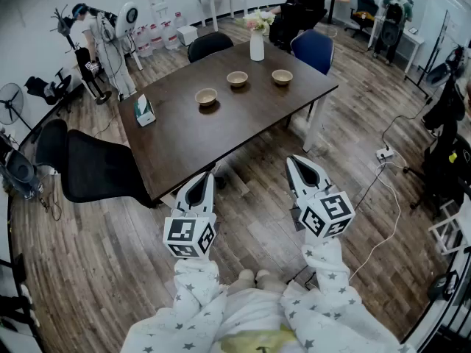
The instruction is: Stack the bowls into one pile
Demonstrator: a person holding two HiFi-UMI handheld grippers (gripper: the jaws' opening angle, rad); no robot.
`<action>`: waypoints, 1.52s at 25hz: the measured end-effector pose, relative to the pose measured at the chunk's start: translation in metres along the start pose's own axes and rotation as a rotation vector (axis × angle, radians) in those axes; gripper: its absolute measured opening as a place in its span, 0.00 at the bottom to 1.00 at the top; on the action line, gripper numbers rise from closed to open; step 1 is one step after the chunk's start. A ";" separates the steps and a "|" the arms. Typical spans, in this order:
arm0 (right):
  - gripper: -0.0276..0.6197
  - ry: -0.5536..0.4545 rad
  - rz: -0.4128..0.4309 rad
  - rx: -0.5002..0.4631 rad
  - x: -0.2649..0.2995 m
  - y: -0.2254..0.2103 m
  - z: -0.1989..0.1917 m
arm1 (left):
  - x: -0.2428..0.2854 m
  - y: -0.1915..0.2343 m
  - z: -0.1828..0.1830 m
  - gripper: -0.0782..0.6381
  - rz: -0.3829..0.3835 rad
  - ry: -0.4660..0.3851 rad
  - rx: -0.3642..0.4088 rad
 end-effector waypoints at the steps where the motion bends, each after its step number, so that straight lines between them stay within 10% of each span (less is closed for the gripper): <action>1: 0.08 0.000 -0.002 0.002 -0.001 -0.001 -0.001 | 0.001 -0.001 -0.001 0.14 -0.003 -0.001 -0.001; 24: 0.08 -0.023 0.032 0.044 -0.006 -0.045 -0.010 | 0.028 -0.028 -0.009 0.14 0.001 0.006 -0.001; 38: 0.08 0.002 -0.009 0.084 0.083 -0.102 -0.028 | 0.138 0.019 -0.017 0.14 -0.041 0.049 -0.019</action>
Point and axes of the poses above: the fingertips, and each gripper's own axes: x forward along the fingers, y to its left, z out of its top, the point moved 10 cm from there along -x, backward along the fingers, and after that the axes turned 1 degree about -x, right-handed, at the moved point
